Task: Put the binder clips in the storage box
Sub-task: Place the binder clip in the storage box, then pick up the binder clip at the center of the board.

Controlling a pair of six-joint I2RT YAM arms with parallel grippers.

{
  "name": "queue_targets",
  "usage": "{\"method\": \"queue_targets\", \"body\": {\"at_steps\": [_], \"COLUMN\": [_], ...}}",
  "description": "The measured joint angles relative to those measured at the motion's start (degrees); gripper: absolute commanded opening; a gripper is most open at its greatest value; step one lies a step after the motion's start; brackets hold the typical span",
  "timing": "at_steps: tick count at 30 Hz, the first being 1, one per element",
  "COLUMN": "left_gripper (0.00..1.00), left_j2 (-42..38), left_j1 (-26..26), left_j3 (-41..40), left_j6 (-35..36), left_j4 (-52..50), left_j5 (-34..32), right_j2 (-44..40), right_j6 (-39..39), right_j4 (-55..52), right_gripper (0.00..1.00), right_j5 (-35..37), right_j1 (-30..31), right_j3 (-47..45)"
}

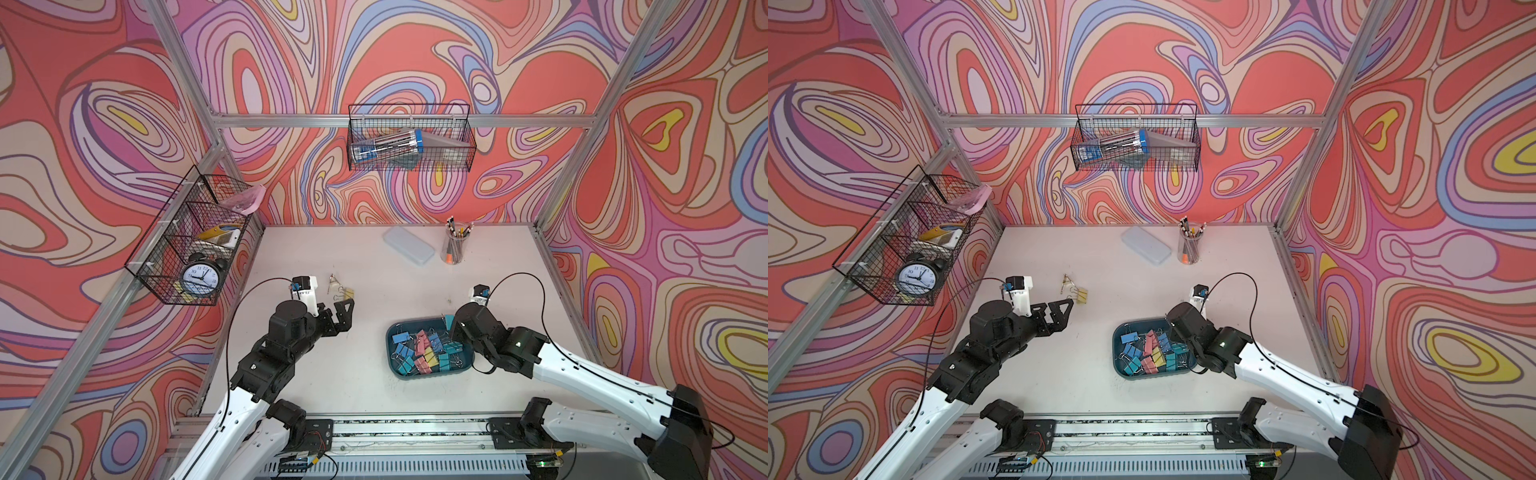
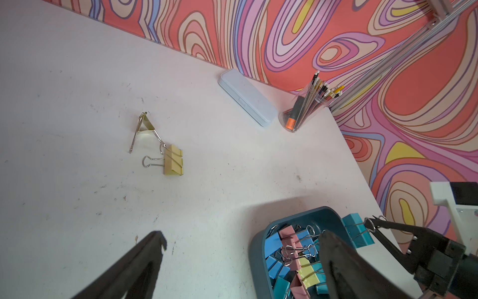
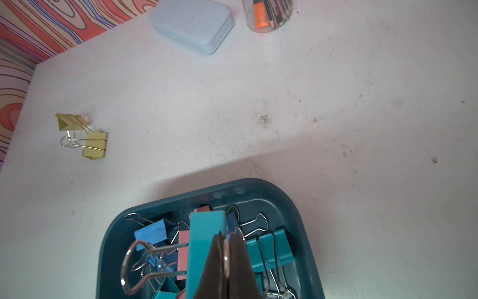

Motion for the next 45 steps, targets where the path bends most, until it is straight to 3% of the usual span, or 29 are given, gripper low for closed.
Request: {"method": "queue_targets", "body": {"at_steps": [13, 21, 23, 27, 30, 38, 45], "left_gripper": [0.99, 0.97, 0.91, 0.64, 0.55, 0.51, 0.45], "left_j2": [3.52, 11.74, 14.51, 20.06, 24.83, 38.82, 48.39], "left_j1": [0.00, 0.46, 1.27, 4.28, 6.45, 11.47, 16.20], "left_j3": [-0.04, 1.81, 3.39, 6.58, 8.66, 12.74, 13.86], "left_j6": [-1.44, -2.93, -3.34, -3.76, -3.72, -2.40, -0.63], "left_j4": [-0.48, -2.75, -3.08, -2.93, -2.62, -0.11, 6.12], "left_j5": [-0.42, -2.86, -2.95, -1.97, -1.22, 0.63, 7.76], "right_j2": [4.42, 4.70, 3.93, 0.72, -2.86, -10.34, -10.54], "right_j6": [4.15, 5.05, 5.01, 4.85, 4.66, 2.38, 0.92], "right_j4": [2.99, 4.09, 3.69, 0.96, -0.85, -1.79, -3.08], "right_gripper": [0.00, 0.21, 0.24, 0.28, 0.31, 0.39, 0.42], "right_j5": [2.16, 0.98, 1.01, 1.46, 2.27, 2.64, 2.62], "right_j1": [-0.02, -0.02, 0.00, 0.00, -0.02, -0.02, 0.00], "right_j3": [-6.95, -7.28, -7.23, -5.29, -2.93, -0.57, -0.48]}}
